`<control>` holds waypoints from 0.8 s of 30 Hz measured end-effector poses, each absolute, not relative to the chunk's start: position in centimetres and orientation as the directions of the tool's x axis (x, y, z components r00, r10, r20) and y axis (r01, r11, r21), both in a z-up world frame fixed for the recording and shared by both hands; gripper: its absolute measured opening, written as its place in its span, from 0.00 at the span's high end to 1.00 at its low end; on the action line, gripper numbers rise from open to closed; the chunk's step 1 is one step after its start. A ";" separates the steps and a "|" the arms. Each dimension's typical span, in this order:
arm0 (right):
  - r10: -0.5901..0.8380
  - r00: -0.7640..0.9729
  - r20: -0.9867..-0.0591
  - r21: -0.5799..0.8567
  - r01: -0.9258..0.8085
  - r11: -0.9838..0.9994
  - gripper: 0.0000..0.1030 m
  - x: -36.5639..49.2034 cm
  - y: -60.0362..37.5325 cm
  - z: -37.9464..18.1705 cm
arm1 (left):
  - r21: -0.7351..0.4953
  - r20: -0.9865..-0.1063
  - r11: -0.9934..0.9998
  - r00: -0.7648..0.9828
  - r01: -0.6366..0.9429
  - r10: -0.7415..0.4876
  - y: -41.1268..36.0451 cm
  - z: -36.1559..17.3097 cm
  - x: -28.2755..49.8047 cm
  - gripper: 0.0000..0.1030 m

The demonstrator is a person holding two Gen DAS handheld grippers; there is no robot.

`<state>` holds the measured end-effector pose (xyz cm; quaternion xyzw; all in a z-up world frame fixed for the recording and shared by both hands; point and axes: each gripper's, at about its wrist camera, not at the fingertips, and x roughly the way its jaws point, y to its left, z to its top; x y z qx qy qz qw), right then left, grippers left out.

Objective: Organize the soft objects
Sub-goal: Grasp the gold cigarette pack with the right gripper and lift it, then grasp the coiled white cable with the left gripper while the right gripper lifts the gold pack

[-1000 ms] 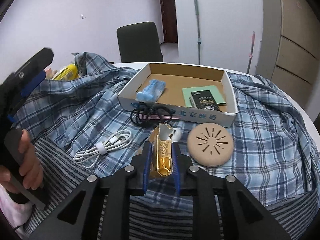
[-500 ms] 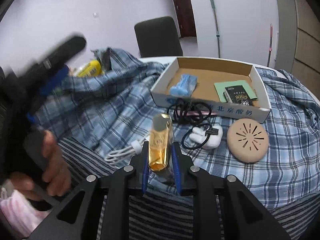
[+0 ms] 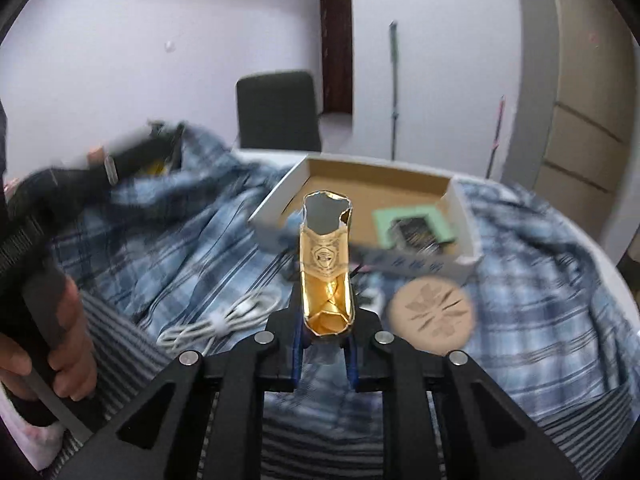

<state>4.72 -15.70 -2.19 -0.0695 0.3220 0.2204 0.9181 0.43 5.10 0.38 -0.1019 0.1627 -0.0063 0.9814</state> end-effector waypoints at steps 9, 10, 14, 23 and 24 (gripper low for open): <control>0.295 0.744 -0.600 0.018 -0.356 0.934 0.85 6.2 -18.8 -2.6 | -0.152 -0.655 0.981 0.731 0.122 -0.193 4.2 -2.8 5.1 0.35; 0.294 0.744 -0.600 0.021 -0.353 0.936 0.85 6.2 -18.9 -2.7 | -0.161 -0.693 0.976 0.688 0.143 -0.215 4.1 -3.4 5.5 0.40; 0.295 0.738 -0.607 0.029 -0.350 0.936 0.85 6.4 -19.2 -3.5 | -0.164 -0.763 0.969 0.599 0.183 -0.242 3.4 -4.8 5.9 0.51; 0.307 0.725 -0.617 0.054 -0.350 0.935 0.85 6.5 -19.6 -4.1 | -0.101 -0.838 0.965 0.502 0.243 -0.214 1.5 -6.7 5.9 0.63; 0.307 0.724 -0.618 0.060 -0.347 0.936 0.85 6.6 -19.7 -4.2 | -0.108 -0.844 0.964 0.490 0.244 -0.219 1.5 -6.9 6.0 0.64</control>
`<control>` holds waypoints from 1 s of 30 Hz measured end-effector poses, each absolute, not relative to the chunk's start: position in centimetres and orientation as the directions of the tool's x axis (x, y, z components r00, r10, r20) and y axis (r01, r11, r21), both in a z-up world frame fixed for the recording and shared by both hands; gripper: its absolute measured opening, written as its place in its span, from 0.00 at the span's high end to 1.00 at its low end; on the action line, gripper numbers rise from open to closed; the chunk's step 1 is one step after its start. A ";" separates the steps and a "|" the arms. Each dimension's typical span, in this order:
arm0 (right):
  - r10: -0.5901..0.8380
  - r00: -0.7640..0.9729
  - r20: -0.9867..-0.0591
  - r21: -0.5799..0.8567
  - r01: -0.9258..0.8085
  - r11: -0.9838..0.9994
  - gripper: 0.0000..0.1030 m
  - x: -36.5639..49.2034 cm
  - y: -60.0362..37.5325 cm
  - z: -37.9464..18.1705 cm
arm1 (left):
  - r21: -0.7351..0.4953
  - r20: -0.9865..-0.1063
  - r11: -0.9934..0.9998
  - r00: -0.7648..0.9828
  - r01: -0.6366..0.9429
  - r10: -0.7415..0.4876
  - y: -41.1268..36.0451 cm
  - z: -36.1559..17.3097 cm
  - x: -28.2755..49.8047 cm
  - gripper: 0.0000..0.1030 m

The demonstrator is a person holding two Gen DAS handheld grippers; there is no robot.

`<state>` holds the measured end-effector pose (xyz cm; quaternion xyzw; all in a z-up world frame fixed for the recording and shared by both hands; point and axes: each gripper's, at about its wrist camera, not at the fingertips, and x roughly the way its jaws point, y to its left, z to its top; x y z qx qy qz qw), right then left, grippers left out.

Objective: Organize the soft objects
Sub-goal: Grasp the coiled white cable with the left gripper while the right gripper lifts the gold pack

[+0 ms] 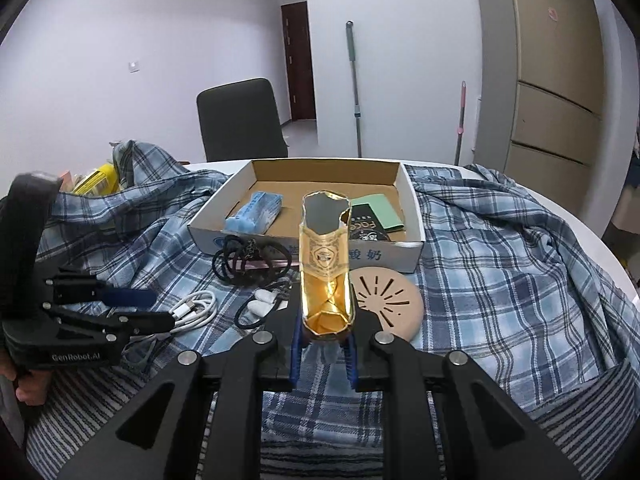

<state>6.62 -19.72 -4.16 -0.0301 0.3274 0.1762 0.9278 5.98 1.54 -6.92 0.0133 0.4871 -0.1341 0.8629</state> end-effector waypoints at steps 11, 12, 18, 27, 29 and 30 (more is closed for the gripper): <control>0.321 0.717 -0.618 0.076 -0.352 0.933 0.85 6.7 -19.8 -4.1 | -0.103 -0.862 0.961 0.459 0.257 -0.216 1.2 -7.8 6.1 0.78; 0.320 0.719 -0.617 0.076 -0.350 0.934 0.85 6.7 -19.9 -4.1 | -0.089 -0.853 0.963 0.480 0.255 -0.206 1.1 -7.6 6.0 0.78; 0.259 0.770 -0.584 0.009 -0.313 0.950 0.85 5.9 -19.3 -4.1 | -0.066 -0.734 0.966 0.645 0.248 -0.216 1.4 -5.0 4.9 0.79; 0.274 0.791 -0.547 0.000 -0.328 0.945 0.85 5.3 -19.1 -3.7 | -0.032 -0.425 0.960 0.866 0.277 -0.264 1.2 -0.7 0.7 0.79; 0.277 0.801 -0.530 0.004 -0.325 0.946 0.85 5.1 -19.3 -3.5 | -0.017 -0.380 0.962 0.888 0.273 -0.259 0.9 -0.4 0.3 0.79; 0.281 0.806 -0.521 0.006 -0.325 0.946 0.85 5.0 -19.3 -3.4 | -0.011 -0.360 0.963 0.898 0.269 -0.255 1.0 -0.2 0.0 0.79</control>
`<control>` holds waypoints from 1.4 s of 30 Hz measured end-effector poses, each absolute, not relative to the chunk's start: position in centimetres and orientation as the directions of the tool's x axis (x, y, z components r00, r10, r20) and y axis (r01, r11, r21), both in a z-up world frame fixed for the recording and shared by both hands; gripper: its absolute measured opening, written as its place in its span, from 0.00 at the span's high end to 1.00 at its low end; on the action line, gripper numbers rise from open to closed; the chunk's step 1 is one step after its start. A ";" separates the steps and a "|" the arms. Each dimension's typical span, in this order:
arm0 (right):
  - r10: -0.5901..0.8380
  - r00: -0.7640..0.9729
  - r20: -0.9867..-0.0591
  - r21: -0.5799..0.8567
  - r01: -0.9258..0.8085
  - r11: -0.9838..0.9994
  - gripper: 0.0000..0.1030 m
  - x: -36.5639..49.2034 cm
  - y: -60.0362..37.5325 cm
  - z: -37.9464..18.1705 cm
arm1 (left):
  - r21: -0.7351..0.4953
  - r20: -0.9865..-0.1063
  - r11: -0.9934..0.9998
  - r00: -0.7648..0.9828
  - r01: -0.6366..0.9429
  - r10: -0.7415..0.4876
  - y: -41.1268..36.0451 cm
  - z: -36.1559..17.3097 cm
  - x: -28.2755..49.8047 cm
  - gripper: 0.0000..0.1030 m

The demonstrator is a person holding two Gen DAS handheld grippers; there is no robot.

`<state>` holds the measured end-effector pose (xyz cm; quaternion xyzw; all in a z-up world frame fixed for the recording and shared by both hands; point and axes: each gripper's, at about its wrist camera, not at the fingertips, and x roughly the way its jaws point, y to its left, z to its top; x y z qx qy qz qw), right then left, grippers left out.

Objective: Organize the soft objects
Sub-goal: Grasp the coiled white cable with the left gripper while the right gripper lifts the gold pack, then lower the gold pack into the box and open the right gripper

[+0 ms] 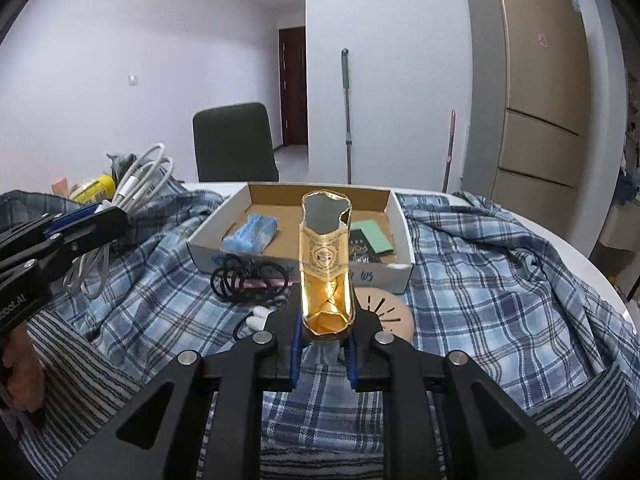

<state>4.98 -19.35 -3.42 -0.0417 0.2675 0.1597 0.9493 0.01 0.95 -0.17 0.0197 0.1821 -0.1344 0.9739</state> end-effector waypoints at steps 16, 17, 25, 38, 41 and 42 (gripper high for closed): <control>0.273 0.834 -0.479 0.014 -0.304 0.953 0.85 4.5 -19.7 1.1 | 0.021 -0.229 0.982 0.956 0.190 -0.180 0.1 2.9 -2.9 0.78; 0.271 0.842 -0.466 0.001 -0.306 0.952 0.85 4.4 -19.6 1.9 | 0.021 -0.223 0.983 0.959 0.184 -0.174 -0.1 3.5 -2.9 0.78; 0.283 0.902 -0.325 -0.042 -0.313 0.949 0.85 6.0 -19.9 7.2 | 0.016 -0.144 0.992 0.982 0.128 -0.124 -1.1 7.2 -1.0 0.78; 0.266 0.930 -0.255 -0.028 -0.282 0.959 0.85 13.5 -18.4 9.4 | -0.042 -0.049 0.997 0.996 0.066 -0.068 -1.4 8.7 7.3 0.78; 0.276 0.925 -0.262 -0.027 -0.293 0.956 0.85 14.2 -18.2 8.7 | -0.042 -0.055 0.997 0.996 0.064 -0.066 -1.5 8.0 8.7 0.78; 0.283 0.920 -0.269 -0.022 -0.300 0.954 0.85 14.2 -18.2 8.4 | -0.033 -0.057 0.998 0.997 0.058 -0.060 -1.6 7.7 9.1 0.78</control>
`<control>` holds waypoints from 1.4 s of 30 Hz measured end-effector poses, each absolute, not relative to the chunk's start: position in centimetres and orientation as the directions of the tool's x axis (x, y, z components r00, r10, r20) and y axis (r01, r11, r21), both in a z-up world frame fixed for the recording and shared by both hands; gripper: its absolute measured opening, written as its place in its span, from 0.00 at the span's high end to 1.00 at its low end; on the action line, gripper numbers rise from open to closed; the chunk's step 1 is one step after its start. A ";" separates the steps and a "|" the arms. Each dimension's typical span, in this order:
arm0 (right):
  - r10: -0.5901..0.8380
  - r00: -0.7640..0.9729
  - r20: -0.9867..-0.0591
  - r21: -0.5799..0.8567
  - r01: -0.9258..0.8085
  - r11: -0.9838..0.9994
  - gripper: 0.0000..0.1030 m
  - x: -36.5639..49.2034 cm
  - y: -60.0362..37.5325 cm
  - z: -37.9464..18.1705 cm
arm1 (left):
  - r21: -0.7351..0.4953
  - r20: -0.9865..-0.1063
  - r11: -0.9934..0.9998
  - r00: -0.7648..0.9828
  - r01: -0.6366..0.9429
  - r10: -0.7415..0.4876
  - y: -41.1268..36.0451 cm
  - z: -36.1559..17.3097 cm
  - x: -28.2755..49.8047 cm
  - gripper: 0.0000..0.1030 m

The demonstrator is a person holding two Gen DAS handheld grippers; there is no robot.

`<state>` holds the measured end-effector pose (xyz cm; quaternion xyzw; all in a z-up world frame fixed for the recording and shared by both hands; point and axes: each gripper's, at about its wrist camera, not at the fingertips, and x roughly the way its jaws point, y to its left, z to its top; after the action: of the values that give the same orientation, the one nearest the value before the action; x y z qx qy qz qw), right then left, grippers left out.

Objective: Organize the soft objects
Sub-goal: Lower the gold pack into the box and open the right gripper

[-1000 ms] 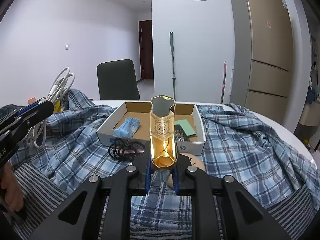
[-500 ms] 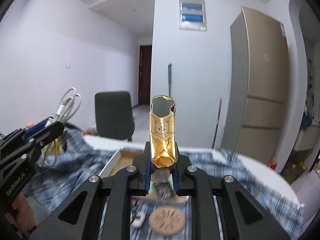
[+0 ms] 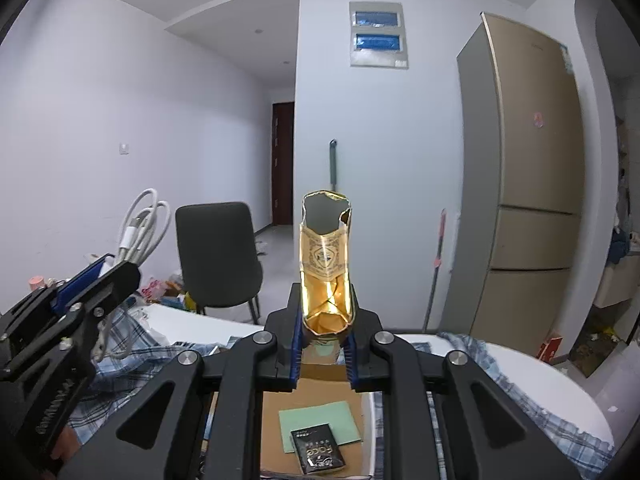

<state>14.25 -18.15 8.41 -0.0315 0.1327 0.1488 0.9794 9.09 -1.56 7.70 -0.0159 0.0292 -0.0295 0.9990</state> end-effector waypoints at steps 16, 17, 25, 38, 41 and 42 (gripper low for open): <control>0.395 0.784 -0.480 0.085 -0.406 0.910 0.85 18.9 -17.7 2.3 | -0.026 -0.235 0.998 0.970 0.064 -0.068 -0.9 2.7 14.1 0.78; 0.398 0.772 -0.496 0.094 -0.408 0.908 0.85 19.3 -17.7 1.8 | -0.035 -0.244 0.997 0.967 0.063 -0.070 -0.7 2.5 14.5 0.78; 0.393 0.724 -0.566 0.099 -0.414 0.905 0.85 20.3 -17.2 -1.1 | -0.020 -0.283 0.998 0.957 0.061 -0.064 -0.7 1.0 15.6 0.78; 0.399 0.667 -0.629 0.114 -0.429 0.896 0.83 21.0 -16.5 -3.2 | -0.028 -0.289 0.998 0.955 0.057 -0.063 -0.4 0.9 15.4 0.78; 0.388 0.670 -0.633 0.110 -0.418 0.902 0.52 21.2 -16.6 -3.2 | -0.026 -0.292 0.998 0.954 0.061 -0.066 -0.5 1.0 15.3 0.78; 0.387 0.674 -0.630 0.113 -0.414 0.903 0.23 21.2 -16.7 -3.2 | -0.025 -0.292 0.998 0.954 0.062 -0.067 -0.5 1.0 15.3 0.78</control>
<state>21.20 -16.70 -3.23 -0.0197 0.3395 0.2189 0.9145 15.29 -0.52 1.02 -0.0076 0.1481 -0.0326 0.9884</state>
